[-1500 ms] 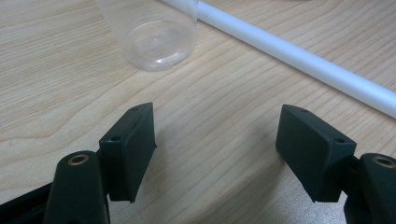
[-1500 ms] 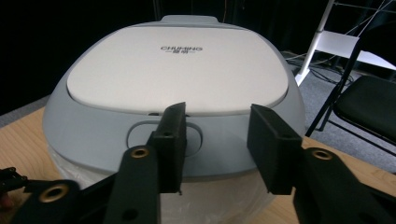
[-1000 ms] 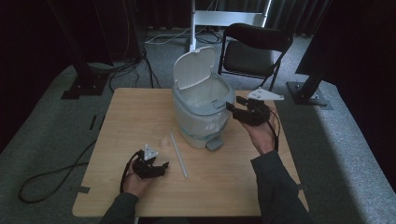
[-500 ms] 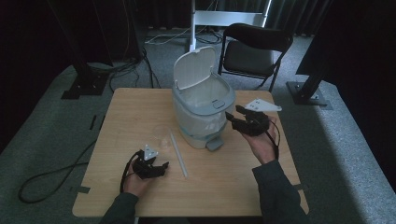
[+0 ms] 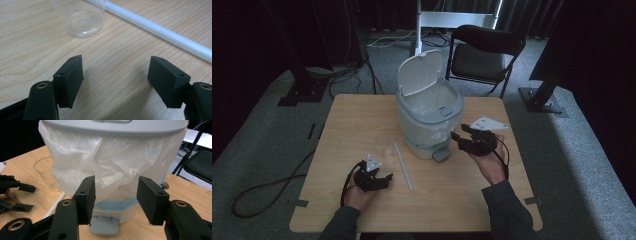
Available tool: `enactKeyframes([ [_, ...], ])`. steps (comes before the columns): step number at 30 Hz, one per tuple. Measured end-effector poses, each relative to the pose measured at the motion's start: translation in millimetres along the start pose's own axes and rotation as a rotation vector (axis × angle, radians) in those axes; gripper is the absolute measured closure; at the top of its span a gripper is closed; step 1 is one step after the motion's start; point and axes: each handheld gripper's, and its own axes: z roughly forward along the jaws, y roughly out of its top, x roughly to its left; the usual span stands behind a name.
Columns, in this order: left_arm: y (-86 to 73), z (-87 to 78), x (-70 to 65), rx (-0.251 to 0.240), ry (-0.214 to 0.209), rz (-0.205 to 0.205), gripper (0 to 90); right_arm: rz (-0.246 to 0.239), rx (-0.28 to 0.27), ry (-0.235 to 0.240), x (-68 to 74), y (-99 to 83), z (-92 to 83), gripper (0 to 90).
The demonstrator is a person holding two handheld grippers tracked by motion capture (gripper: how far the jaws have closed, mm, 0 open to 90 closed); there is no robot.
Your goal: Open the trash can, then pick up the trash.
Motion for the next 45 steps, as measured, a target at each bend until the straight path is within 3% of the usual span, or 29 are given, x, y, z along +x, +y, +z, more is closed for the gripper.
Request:
enactKeyframes([
  [15, -0.1, -0.2, 0.1, 0.001, -0.001, 0.002, 28.6, -0.014, 0.039, 0.027, 4.9, -23.1, 11.5, 47.8],
  [21, -0.4, -0.8, 0.0, 0.003, 0.0, 0.001, 28.8, -0.001, 0.063, -0.004, -6.5, -41.8, 10.8, 46.0],
  [31, 1.3, -3.9, 1.6, 0.018, -0.007, -0.028, 35.5, 0.067, 0.136, -0.071, -40.7, -79.1, 15.0, 45.1],
  [36, 2.0, -5.9, 2.0, 0.03, -0.016, -0.035, 38.8, 0.058, 0.175, -0.104, -47.1, -94.7, 19.8, 44.0],
  [45, 4.8, -12.5, 2.3, -0.013, -0.015, -0.032, 40.5, 0.084, 0.239, -0.132, -55.4, -127.5, 31.3, 43.6],
])
